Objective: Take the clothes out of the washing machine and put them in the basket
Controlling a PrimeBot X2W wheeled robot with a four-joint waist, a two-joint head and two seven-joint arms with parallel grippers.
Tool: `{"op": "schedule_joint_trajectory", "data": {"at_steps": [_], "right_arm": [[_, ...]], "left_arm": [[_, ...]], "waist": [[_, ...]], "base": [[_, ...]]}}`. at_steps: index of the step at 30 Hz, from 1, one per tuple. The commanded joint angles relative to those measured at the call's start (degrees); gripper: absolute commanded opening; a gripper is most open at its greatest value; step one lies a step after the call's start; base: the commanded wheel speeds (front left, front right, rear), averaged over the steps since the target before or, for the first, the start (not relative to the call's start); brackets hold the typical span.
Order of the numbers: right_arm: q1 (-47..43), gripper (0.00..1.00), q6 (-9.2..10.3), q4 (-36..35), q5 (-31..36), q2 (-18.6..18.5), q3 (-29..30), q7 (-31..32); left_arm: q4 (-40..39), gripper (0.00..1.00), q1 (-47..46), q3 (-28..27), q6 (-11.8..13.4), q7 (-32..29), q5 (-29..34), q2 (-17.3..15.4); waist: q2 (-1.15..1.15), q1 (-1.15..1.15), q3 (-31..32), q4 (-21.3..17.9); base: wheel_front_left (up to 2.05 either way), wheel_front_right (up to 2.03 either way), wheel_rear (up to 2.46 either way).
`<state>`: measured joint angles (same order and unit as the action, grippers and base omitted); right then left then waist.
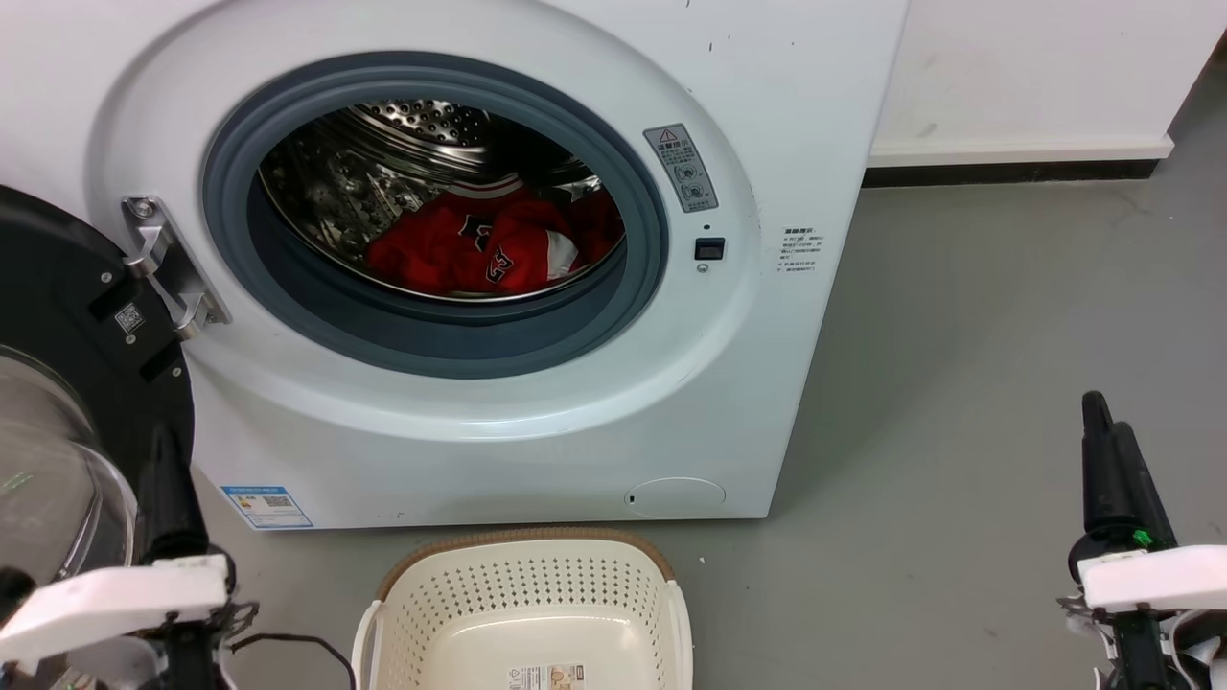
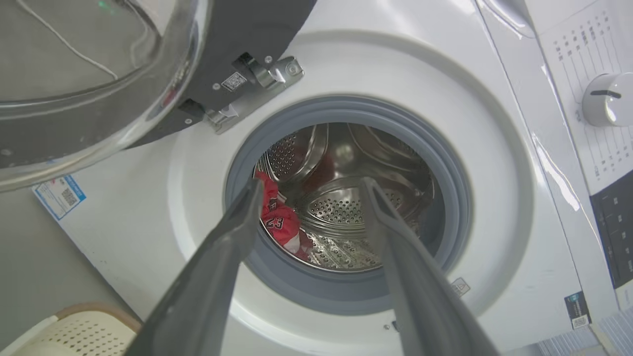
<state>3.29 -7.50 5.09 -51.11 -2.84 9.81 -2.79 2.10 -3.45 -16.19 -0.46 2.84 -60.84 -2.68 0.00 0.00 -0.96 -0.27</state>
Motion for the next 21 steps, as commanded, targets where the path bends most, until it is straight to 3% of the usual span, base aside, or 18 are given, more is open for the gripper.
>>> {"op": "schedule_joint_trajectory", "data": {"at_steps": [1,8,21], "right_arm": [[1.1,1.00,0.01,-1.7,3.0,-0.1,-0.3,-0.5],[0.5,1.00,0.01,-5.9,13.8,-0.1,-2.8,-1.9],[-0.2,1.00,0.01,-10.4,26.5,-0.1,-3.5,-4.2]], "left_arm": [[-2.8,1.00,-0.2,1.0,1.5,0.6,2.9,-0.1],[-8.0,1.00,1.6,7.3,7.6,2.0,11.7,-0.2],[-12.6,1.00,3.4,13.2,8.0,4.2,24.8,-0.2]], "waist": [[0.00,0.00,0.0,0.0],[0.00,0.00,-0.3,-0.1],[0.00,0.00,-0.8,-0.4]], "base": [[0.00,0.00,0.00],[0.00,0.00,0.00],[0.00,0.00,0.00]]}}
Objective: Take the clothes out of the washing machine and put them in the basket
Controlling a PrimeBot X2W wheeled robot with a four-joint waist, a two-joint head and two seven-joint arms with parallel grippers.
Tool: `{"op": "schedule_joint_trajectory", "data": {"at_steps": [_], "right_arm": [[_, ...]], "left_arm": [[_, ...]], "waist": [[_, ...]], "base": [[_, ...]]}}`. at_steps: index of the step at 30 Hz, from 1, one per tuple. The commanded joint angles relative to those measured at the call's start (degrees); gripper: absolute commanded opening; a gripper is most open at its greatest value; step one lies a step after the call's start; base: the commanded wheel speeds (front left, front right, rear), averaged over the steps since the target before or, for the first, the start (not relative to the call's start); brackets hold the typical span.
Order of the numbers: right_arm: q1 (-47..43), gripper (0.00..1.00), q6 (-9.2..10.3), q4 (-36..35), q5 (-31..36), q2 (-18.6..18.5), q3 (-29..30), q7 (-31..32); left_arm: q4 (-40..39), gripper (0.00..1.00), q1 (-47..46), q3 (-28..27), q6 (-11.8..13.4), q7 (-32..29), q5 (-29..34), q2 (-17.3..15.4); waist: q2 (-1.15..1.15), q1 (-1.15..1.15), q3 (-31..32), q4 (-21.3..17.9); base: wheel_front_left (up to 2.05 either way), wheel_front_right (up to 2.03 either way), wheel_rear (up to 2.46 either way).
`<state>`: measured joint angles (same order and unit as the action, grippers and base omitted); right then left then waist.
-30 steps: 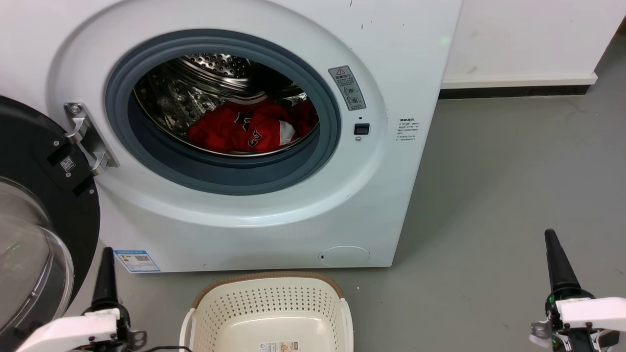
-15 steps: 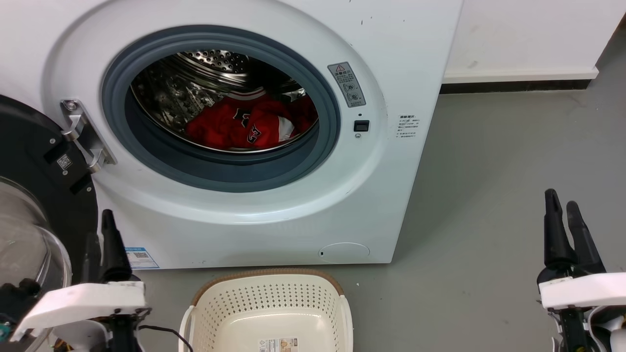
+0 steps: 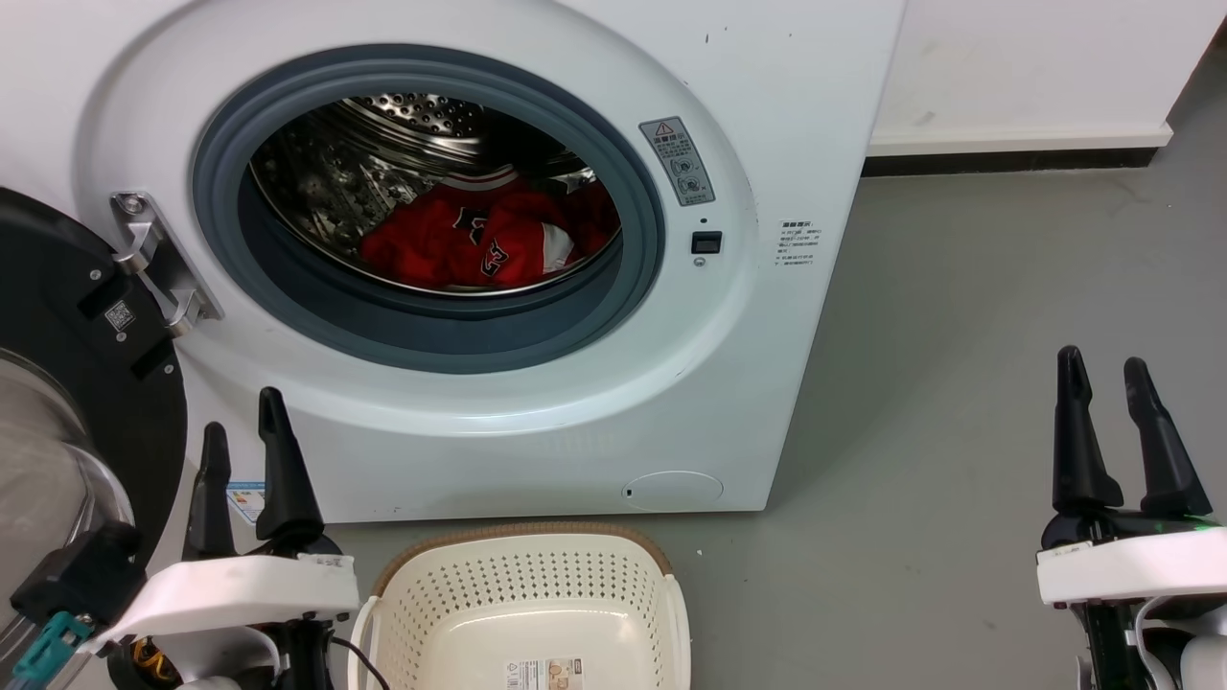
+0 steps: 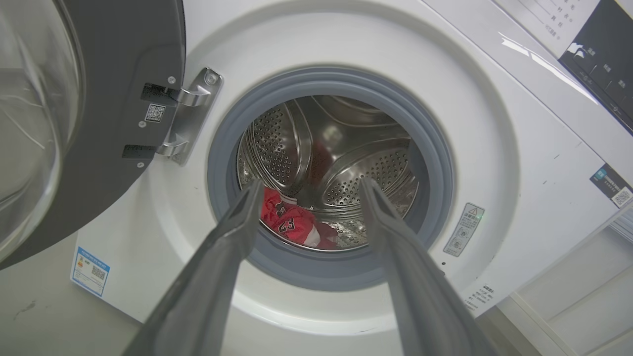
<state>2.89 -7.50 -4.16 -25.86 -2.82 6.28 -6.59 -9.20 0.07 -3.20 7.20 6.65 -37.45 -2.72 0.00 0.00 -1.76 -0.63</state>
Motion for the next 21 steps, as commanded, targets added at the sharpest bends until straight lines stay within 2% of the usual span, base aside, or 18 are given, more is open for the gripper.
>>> {"op": "schedule_joint_trajectory", "data": {"at_steps": [1,6,12,13,18,21], "right_arm": [[0.2,1.00,0.01,-1.4,2.0,-0.1,0.0,-0.6],[0.0,1.00,0.01,-2.3,6.2,-0.1,-0.4,-1.4],[-0.9,1.00,0.01,-1.5,11.0,-0.1,-0.5,-2.3],[-0.9,1.00,0.01,-1.5,11.0,-0.1,-0.5,-2.3],[-1.4,1.00,0.01,-0.5,14.6,-0.1,-1.2,-3.0],[-1.8,1.00,0.01,-0.2,16.4,-0.1,-1.6,-3.4]], "left_arm": [[-1.8,1.00,-0.2,0.3,0.8,0.6,2.8,-0.1],[-4.1,1.00,-0.2,2.0,4.4,1.4,8.7,-0.8],[-4.4,1.00,0.4,7.5,9.3,2.3,13.9,-4.2],[-4.4,1.00,0.4,7.5,9.3,2.3,13.9,-4.2],[-3.1,1.00,0.9,12.9,12.3,3.0,16.5,-7.2],[-1.3,1.00,1.5,15.3,13.0,3.4,16.8,-8.3]], "waist": [[0.00,0.00,-0.1,0.0],[0.00,0.00,-0.2,-0.1],[0.00,0.00,-0.3,-0.3],[0.00,0.00,-0.3,-0.3],[0.00,0.00,-0.2,-0.4],[0.00,0.00,0.0,-0.5]], "base": [[0.00,0.00,0.00],[0.00,0.00,0.00],[0.00,0.00,0.00],[0.00,0.00,0.00],[0.00,0.00,0.00],[0.00,0.00,0.00]]}}
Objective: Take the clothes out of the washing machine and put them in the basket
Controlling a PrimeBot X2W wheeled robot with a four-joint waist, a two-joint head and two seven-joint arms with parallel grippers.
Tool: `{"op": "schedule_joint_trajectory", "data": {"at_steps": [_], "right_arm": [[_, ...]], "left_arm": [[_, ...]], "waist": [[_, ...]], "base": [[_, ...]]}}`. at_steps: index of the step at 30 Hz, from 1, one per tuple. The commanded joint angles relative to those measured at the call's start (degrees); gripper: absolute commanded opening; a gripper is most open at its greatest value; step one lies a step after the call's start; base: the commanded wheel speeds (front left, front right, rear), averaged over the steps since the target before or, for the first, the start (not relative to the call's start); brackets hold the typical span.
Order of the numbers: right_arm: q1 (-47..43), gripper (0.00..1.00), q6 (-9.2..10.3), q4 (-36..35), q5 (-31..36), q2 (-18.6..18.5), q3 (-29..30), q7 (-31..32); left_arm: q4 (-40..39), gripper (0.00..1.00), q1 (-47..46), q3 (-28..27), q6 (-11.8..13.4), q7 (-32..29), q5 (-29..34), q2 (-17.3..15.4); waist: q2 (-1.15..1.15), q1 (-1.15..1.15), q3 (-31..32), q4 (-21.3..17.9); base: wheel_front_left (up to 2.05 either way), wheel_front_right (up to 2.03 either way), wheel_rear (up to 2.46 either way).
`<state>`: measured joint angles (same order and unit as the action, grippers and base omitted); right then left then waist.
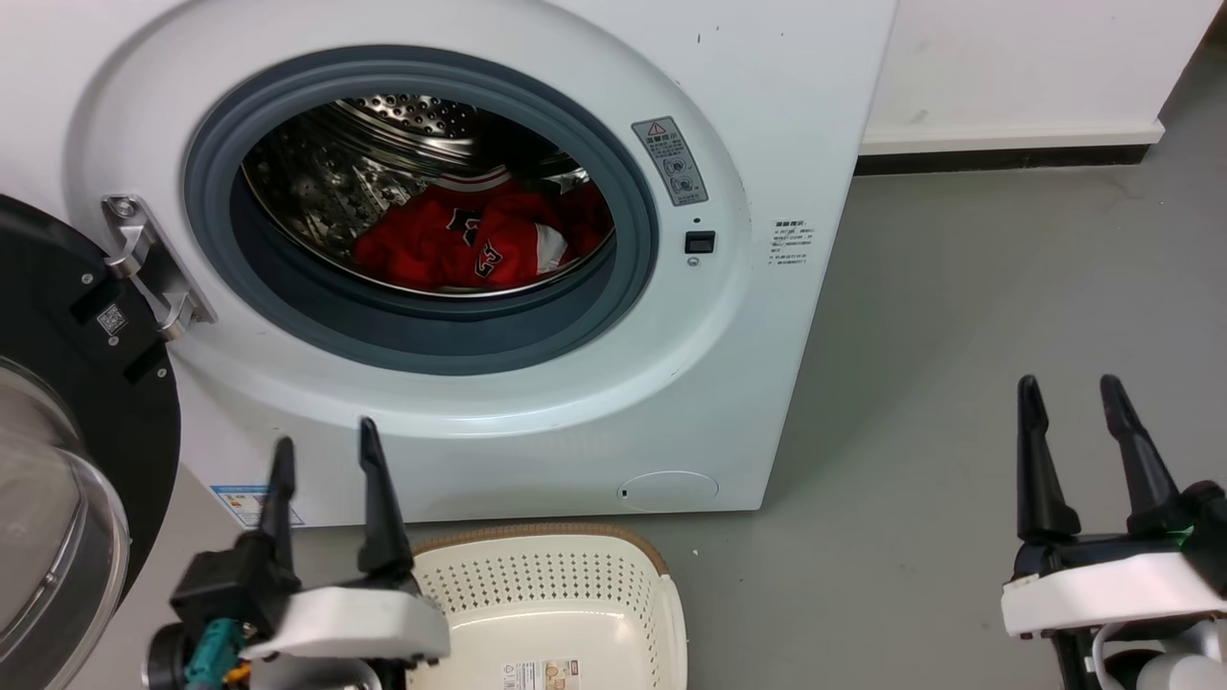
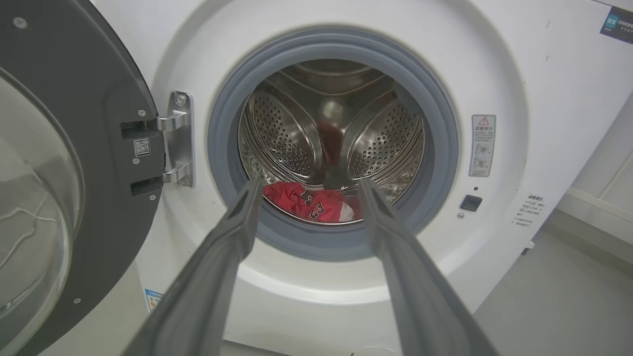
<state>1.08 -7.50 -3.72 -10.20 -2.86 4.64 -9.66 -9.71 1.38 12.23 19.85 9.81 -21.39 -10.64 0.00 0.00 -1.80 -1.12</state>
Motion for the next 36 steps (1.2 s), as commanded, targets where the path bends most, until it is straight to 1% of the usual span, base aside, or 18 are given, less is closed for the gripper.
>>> {"op": "schedule_joint_trajectory", "data": {"at_steps": [1,4,6,8,15,19,24,28,34,36], "right_arm": [[-0.1,1.00,0.01,-0.4,1.3,0.0,-0.2,-0.5],[-0.7,1.00,0.01,0.8,2.0,0.0,-0.4,-0.9],[-0.8,1.00,0.01,0.9,2.8,0.0,-0.7,-1.2],[-1.0,1.00,0.01,1.3,3.5,0.0,-0.8,-1.5],[-1.3,1.00,0.01,1.4,6.5,0.0,-1.6,-2.3],[-1.7,1.00,0.01,1.1,9.2,0.0,-1.9,-2.8],[-2.1,1.00,0.01,1.1,9.9,0.0,-1.8,-3.4],[-2.4,1.00,0.02,2.5,7.1,0.0,-1.6,-3.8],[-2.5,1.00,0.02,3.1,7.9,0.0,-1.1,-4.5],[-2.5,1.00,0.02,3.4,7.5,0.0,-1.1,-4.6]], "left_arm": [[0.0,1.00,0.4,0.4,0.0,0.4,0.3,-0.4],[2.2,1.00,0.7,0.6,-2.6,0.8,-0.7,-0.3],[3.1,1.00,0.6,0.4,-3.8,1.1,0.5,-0.4],[3.4,1.00,0.5,0.3,-4.5,1.3,2.1,-0.5],[4.0,1.00,1.2,0.4,-5.6,2.2,6.9,-0.7],[4.2,1.00,1.5,1.0,-4.8,2.7,9.6,-0.8],[3.2,1.00,1.9,0.8,-5.9,3.2,10.0,-0.1],[1.7,1.00,2.7,-0.3,-9.5,3.7,10.1,1.1],[1.8,1.00,3.9,-3.8,-13.4,4.3,13.0,2.9],[2.4,1.00,4.1,-4.6,-14.2,4.6,14.5,3.2]], "waist": [[0.00,0.00,0.0,0.0],[0.00,0.00,0.1,-0.1],[0.00,0.00,0.1,-0.1],[0.00,0.00,0.0,-0.1],[0.00,0.00,0.0,-0.3],[0.00,0.00,0.1,-0.5],[0.00,0.00,0.1,-0.6],[0.00,0.00,0.2,-0.6],[0.00,0.00,0.1,-0.7],[0.00,0.00,0.0,-0.8]], "base": [[0.00,0.00,0.00],[0.00,0.00,0.00],[0.00,0.00,0.00],[0.00,0.00,0.00],[0.00,0.00,0.00],[0.00,0.00,0.00],[0.00,0.00,0.00],[0.00,0.00,0.00],[0.00,0.00,0.00],[0.00,0.00,0.00]]}}
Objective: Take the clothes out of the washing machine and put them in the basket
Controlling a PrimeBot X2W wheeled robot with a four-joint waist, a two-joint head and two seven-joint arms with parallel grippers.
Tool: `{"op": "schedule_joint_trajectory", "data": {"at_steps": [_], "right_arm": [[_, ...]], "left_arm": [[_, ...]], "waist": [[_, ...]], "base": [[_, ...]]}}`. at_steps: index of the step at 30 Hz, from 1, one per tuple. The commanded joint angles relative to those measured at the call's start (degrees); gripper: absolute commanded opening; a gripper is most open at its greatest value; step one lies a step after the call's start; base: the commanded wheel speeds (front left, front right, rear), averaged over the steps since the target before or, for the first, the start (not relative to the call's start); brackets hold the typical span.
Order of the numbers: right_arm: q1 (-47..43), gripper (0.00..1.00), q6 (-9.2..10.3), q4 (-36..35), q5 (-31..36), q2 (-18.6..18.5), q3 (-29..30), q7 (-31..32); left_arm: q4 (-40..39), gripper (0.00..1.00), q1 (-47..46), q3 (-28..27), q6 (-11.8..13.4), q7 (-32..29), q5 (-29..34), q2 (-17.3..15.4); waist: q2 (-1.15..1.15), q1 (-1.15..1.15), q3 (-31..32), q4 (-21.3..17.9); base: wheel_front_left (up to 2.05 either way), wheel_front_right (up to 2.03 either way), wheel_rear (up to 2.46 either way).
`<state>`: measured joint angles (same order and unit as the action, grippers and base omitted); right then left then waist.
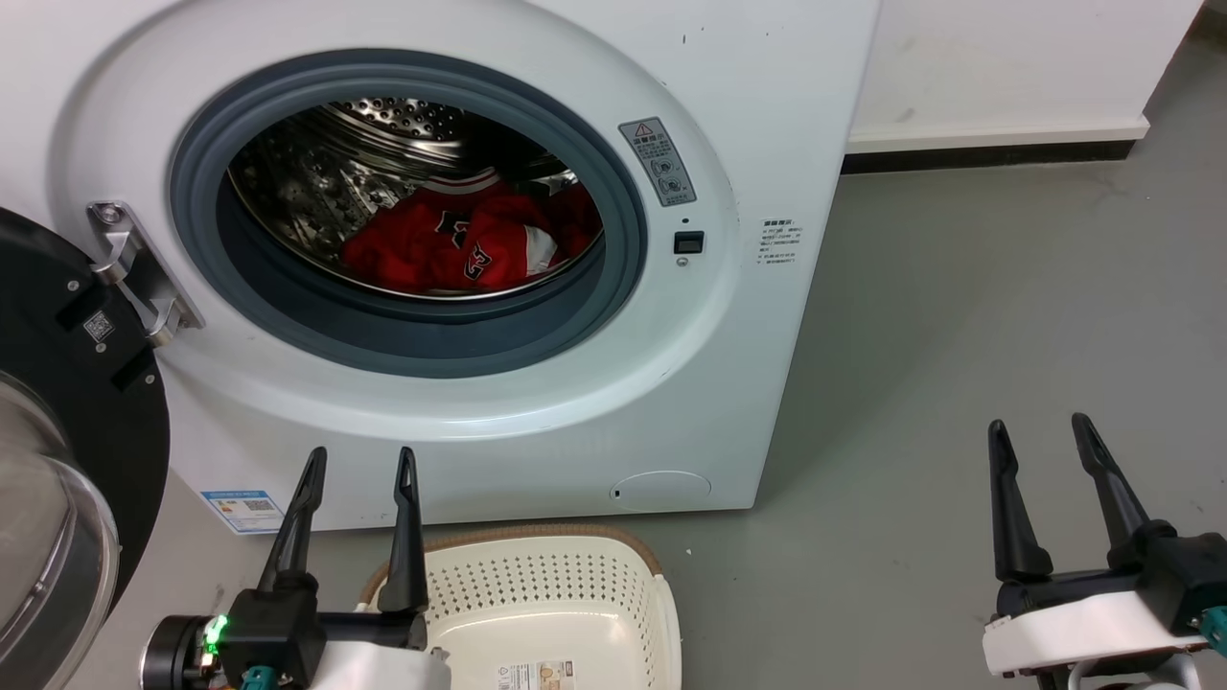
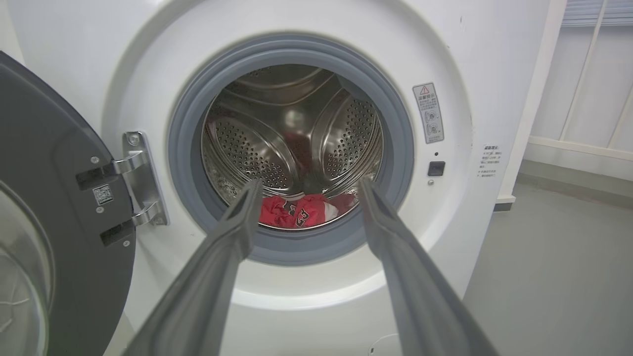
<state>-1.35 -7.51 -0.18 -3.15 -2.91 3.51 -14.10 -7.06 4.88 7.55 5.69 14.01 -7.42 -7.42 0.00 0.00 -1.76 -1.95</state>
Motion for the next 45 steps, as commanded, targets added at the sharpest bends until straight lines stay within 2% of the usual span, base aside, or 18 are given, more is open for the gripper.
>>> {"op": "schedule_joint_trajectory", "data": {"at_steps": [1,9,32,39,45], "right_arm": [[-0.1,1.00,0.04,0.0,0.2,0.0,0.3,-0.3],[-0.1,1.00,0.04,0.5,2.7,0.1,0.6,-1.2],[1.8,1.00,0.04,0.7,0.8,0.1,1.1,-1.1],[5.1,1.00,0.04,-0.7,-1.0,0.1,0.0,-1.1],[8.2,1.00,0.04,-2.8,-2.1,0.1,-1.3,-1.1]], "left_arm": [[0.1,1.00,0.6,-0.3,-0.2,0.4,1.3,0.1],[3.1,1.00,0.6,-1.1,-3.0,1.3,5.8,1.2],[4.0,1.00,-0.5,-5.3,-5.0,1.2,6.7,3.3],[7.6,1.00,-4.7,-5.9,-5.9,1.2,7.7,0.8],[11.5,1.00,-14.7,-6.9,-7.4,1.2,8.7,-4.0]], "waist": [[0.00,0.00,-0.1,-0.1],[0.00,0.00,-0.2,-0.4],[0.00,0.00,-2.3,-0.9],[0.00,0.00,-10.6,-4.4],[0.00,0.00,-20.2,-7.2]], "base": [[0.00,0.00,0.00],[0.00,0.00,0.00],[0.00,0.00,0.00],[0.00,0.00,0.00],[0.00,0.00,0.00]]}}
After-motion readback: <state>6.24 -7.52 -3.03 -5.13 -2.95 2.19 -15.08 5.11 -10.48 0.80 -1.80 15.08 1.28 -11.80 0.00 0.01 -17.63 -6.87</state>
